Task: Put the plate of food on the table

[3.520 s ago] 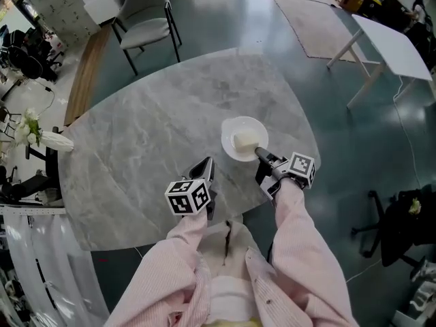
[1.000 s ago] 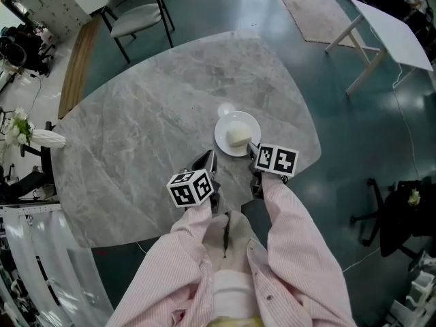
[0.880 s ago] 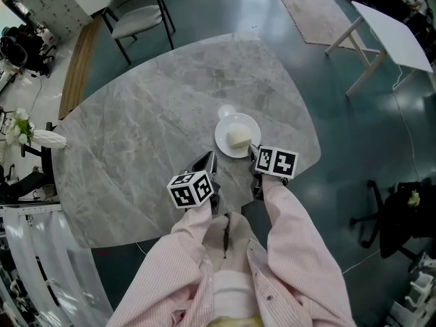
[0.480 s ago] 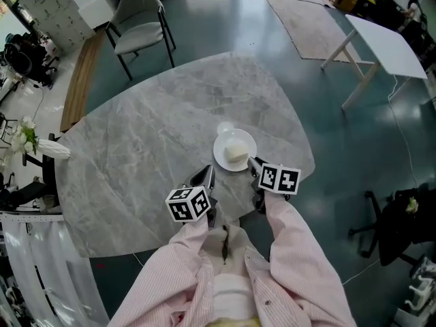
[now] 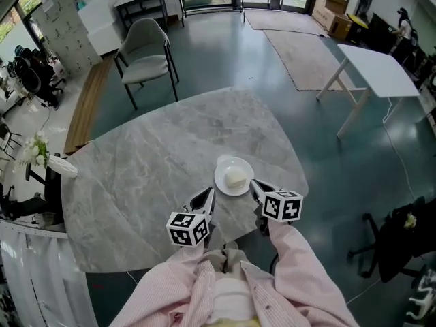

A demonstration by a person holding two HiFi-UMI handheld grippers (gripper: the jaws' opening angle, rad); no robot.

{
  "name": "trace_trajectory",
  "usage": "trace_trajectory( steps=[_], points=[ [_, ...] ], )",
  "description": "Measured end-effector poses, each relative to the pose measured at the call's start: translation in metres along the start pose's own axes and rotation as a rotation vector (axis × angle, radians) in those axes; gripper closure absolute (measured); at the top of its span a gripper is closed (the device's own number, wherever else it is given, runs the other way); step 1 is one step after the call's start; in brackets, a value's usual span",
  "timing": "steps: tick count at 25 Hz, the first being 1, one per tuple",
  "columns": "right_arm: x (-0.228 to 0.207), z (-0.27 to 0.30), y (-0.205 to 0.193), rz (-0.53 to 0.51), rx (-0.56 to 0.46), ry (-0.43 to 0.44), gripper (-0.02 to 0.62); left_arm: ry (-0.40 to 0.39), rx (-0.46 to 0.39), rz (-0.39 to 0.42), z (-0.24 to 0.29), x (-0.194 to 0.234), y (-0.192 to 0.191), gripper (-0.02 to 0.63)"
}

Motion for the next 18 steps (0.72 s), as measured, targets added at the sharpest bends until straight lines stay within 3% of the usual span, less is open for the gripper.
trace_trajectory(
  steps=[10, 18],
  points=[
    [0.022, -0.035, 0.014, -0.116, -0.147, 0.108, 0.591, -0.014, -0.124, 0.095, -0.031, -0.013, 0.031, 0.615],
    [0.037, -0.063, 0.032, -0.186, -0.284, 0.165, 0.591, 0.033, -0.260, 0.172, -0.058, -0.017, 0.054, 0.615]
  ],
)
Point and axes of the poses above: the fingertips, and each gripper's own axes: z forward along the fingers, x to its left, y out of its top, the point moved 10 cm from there along -z, backward along the fingers, and after that the axes turned 2 degrees about -y, right-handed, at the moved point
